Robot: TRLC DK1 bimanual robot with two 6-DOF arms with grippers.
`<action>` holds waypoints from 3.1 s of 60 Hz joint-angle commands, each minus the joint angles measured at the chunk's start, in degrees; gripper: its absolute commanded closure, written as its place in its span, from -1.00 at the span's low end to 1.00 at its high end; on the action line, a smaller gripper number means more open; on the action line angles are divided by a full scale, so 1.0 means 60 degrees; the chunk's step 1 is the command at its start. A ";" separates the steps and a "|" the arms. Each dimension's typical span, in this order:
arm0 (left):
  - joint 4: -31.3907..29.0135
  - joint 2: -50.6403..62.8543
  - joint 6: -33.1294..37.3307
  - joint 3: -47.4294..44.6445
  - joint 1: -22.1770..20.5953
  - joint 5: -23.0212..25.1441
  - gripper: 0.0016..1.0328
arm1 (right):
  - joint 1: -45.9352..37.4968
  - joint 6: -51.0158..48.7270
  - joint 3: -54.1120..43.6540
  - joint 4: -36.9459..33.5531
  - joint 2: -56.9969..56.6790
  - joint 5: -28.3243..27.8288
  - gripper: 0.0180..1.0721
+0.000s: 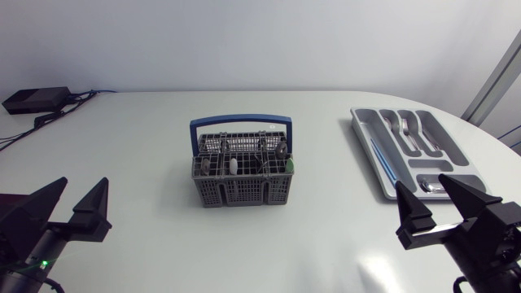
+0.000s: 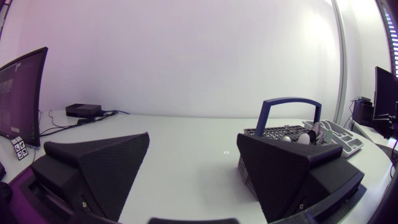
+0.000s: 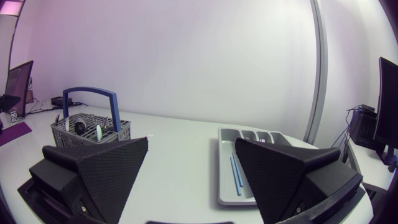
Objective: Unload the cutlery basket into the drawer organizer.
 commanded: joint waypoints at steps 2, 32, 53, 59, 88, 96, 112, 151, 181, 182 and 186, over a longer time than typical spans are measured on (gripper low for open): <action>-0.0009 -0.0068 -0.0176 -0.0158 0.0025 0.0052 -0.92 | 0.0071 0.0212 -0.0184 -0.0068 -0.0064 -0.0035 -0.92; 0.0181 -0.0068 -0.0117 -0.0056 0.0186 -0.0182 -0.91 | -0.0105 0.0226 -0.0199 0.0152 -0.0079 0.0185 -0.92; 0.0357 -0.0039 -0.0117 0.0662 0.0362 -0.0270 -0.91 | -0.0120 0.0197 -0.0052 0.0284 -0.0064 0.0273 -0.92; 0.0328 0.0034 -0.0146 0.0896 0.0362 -0.0285 -0.91 | -0.0120 0.0182 0.0109 0.0284 -0.0049 0.0273 -0.92; -0.0683 0.3448 -0.0908 0.3533 0.0186 -0.0388 -0.86 | 0.0056 0.0212 0.1632 0.0723 0.2280 0.0595 -0.92; -0.1694 0.4561 -0.1099 0.4529 -0.0429 -0.0724 -0.86 | 0.0334 0.0212 0.2218 0.0797 0.3305 0.0932 -0.92; -0.2807 0.6245 -0.1142 0.5862 -0.2377 -0.2189 -0.87 | 0.0803 0.0592 0.3214 0.0943 0.5048 0.1342 -0.92; -0.4741 0.9439 -0.1743 0.8792 -0.3315 -0.2614 -0.89 | 0.1785 0.1735 0.5778 -0.1225 0.8754 0.2075 -0.90; -0.6030 1.1768 -0.1582 1.0535 -0.4208 -0.2321 -0.92 | 0.2869 0.2175 0.7638 -0.3202 1.0644 0.1987 -0.90; -0.6059 1.1826 -0.1611 1.0608 -0.4237 -0.2321 -0.92 | 0.2912 0.2175 0.7741 -0.3305 1.0688 0.1987 -0.90; -0.6249 1.2002 -0.1684 1.0843 -0.4296 -0.2263 -0.92 | 0.3030 0.2189 0.8092 -0.3656 1.0849 0.1840 -0.90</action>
